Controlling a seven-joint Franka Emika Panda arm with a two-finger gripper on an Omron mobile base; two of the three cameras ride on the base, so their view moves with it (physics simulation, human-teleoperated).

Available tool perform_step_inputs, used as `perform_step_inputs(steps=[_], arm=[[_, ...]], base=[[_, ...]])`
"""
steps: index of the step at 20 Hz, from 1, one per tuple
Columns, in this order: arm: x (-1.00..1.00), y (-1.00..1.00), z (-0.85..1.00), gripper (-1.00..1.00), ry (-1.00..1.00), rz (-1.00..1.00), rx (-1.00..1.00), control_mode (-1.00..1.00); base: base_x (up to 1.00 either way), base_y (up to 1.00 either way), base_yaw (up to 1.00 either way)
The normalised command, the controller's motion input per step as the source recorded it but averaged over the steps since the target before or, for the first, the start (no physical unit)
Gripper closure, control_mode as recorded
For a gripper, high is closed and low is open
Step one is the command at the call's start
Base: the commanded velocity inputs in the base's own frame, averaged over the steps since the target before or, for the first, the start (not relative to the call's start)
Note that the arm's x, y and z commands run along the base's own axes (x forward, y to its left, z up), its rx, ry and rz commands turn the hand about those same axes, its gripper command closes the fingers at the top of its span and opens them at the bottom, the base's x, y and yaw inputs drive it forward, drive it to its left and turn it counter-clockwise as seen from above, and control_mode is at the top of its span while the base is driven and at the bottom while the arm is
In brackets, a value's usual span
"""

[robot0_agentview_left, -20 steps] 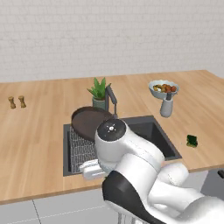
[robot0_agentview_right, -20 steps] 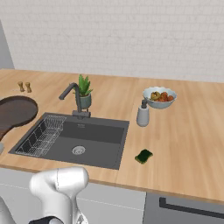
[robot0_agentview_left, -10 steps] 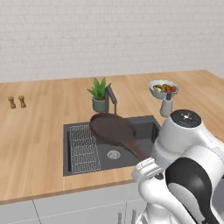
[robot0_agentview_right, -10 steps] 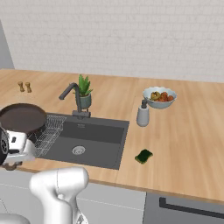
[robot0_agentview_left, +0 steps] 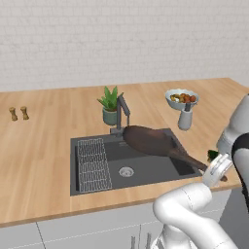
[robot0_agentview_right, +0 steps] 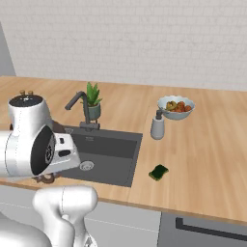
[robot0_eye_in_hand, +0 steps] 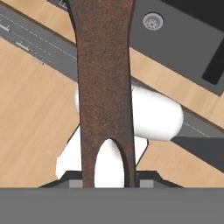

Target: Pick the pan and sponge and place them into the sink. Then turn on the water.

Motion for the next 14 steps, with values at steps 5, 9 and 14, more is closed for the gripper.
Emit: perform_step_inputs(steps=[5,9,14], arm=[[0.02,-1.00,0.05,1.00,0.00,0.22,-0.03,-1.00],[0.21,-0.93,0.00,1.00,-0.01,0.18,-0.03,-1.00],[0.51,-0.65,0.00,1.00,0.00,0.12,-0.10,-1.00]], base=[[0.00,0.00,0.00],[0.00,0.00,0.00],[0.00,0.00,0.00]])
